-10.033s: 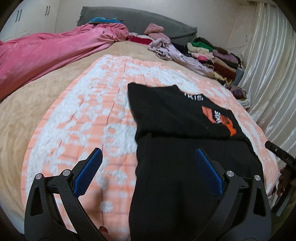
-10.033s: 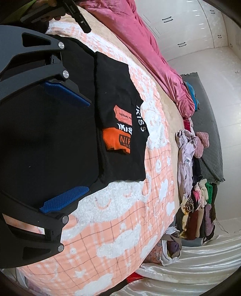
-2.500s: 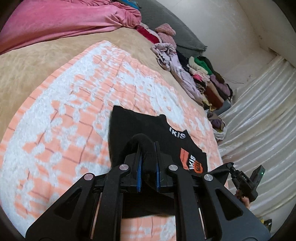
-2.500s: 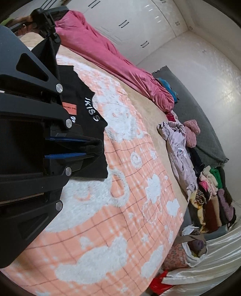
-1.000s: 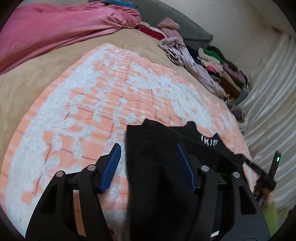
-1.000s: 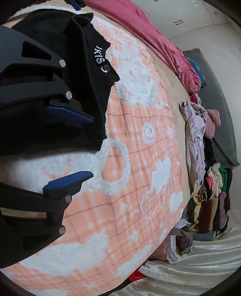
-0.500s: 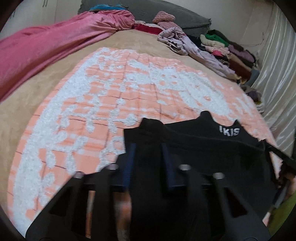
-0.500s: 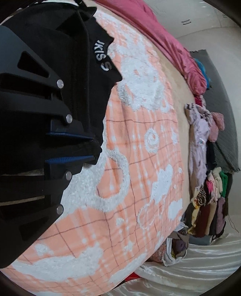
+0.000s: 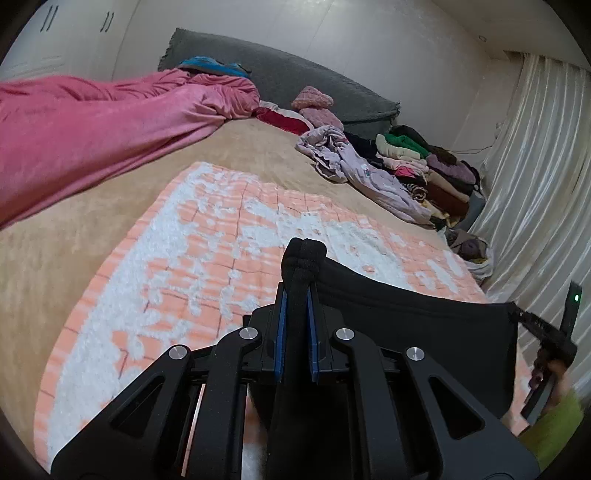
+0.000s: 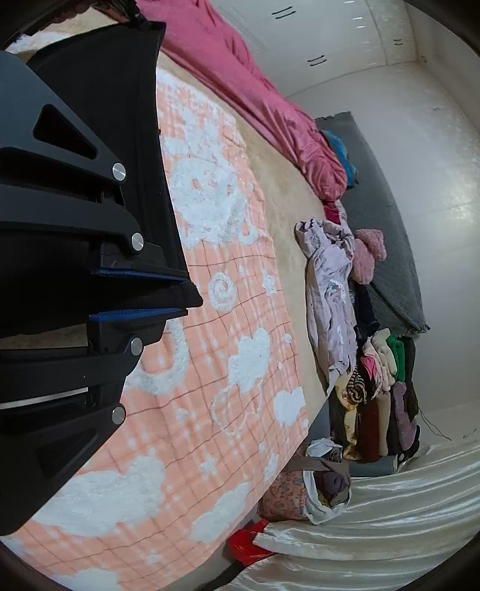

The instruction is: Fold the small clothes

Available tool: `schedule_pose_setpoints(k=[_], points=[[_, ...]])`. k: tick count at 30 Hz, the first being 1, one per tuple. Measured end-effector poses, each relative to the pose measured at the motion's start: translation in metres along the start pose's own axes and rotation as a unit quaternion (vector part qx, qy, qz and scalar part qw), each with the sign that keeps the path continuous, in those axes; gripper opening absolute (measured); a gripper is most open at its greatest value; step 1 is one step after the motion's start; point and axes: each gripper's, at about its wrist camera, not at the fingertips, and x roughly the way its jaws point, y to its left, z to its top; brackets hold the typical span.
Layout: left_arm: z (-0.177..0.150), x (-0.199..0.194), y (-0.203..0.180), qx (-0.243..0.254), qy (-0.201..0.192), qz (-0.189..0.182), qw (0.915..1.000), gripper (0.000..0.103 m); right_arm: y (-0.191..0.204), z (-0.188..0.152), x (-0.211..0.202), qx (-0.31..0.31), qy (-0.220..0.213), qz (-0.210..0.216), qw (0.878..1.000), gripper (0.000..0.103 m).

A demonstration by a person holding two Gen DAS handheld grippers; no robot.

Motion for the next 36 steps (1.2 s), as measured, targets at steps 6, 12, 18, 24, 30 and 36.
schedule_pose_setpoints(k=[6, 12, 18, 24, 30, 36], points=[[-0.012, 0.044, 0.008, -0.001, 0.053, 0.032, 0.9981, 0.004, 0.005, -0.014, 0.049, -0.01, 0.051, -0.034, 0.998, 0.013], [-0.026, 0.067, 0.021, -0.006, 0.091, 0.055, 0.9943, 0.004, -0.005, -0.039, 0.086, 0.007, 0.094, -0.053, 0.994, 0.013], [-0.033, 0.076, 0.027, -0.01, 0.107, 0.066, 0.992, 0.008, -0.006, -0.043, 0.089, 0.011, 0.099, -0.062, 0.993, 0.014], [-0.034, 0.073, 0.025, 0.003, 0.1, 0.078, 0.992, 0.018, -0.005, -0.042, 0.089, 0.004, 0.1, -0.083, 0.991, 0.024], [-0.029, 0.061, 0.031, -0.012, 0.086, 0.073, 0.9935, 0.021, -0.004, -0.036, 0.064, -0.001, 0.077, -0.054, 0.996, 0.041], [-0.02, 0.029, 0.032, -0.014, 0.05, 0.078, 0.9956, 0.029, -0.003, -0.035, 0.032, -0.009, 0.057, -0.031, 0.998, 0.049]])
